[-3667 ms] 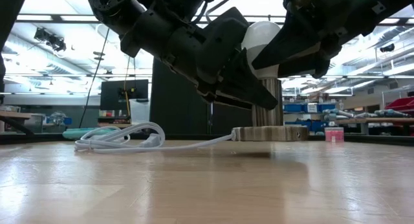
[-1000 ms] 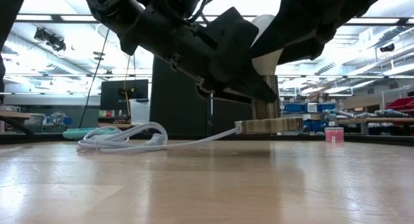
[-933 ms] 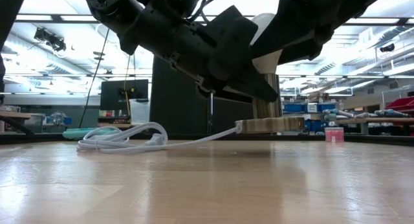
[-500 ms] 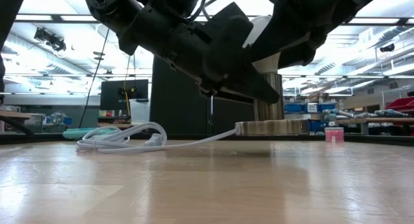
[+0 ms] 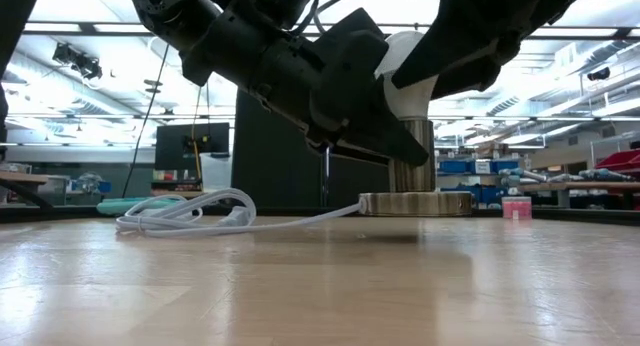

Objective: Screw lightbulb
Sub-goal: Insert the lightbulb into the lamp

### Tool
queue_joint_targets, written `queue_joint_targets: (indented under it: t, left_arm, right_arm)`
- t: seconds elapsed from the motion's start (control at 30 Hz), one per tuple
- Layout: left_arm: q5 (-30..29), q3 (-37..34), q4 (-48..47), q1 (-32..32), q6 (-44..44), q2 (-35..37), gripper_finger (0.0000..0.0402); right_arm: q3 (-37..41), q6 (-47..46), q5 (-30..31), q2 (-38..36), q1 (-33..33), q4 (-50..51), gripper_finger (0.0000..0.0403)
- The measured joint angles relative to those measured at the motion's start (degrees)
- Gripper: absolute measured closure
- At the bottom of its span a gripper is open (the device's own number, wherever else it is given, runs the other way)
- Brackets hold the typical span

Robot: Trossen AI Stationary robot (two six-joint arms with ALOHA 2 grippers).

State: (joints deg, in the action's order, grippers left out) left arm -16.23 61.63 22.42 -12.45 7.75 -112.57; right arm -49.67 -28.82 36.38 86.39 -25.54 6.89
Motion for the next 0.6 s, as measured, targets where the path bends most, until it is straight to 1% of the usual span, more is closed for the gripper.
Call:
queue_joint_targets:
  t: [0.43,0.6]
  left_arm:
    - [0.0,0.0,0.4,0.0,0.4,0.0,0.0208]
    - [0.0,0.0,0.5,0.0,0.4,0.0,0.0208]
  right_arm:
    - [0.0,-1.9,-0.4,0.1,-1.8,1.0,0.0085]
    - [0.0,-4.3,-0.2,0.1,-2.3,4.7,0.0085]
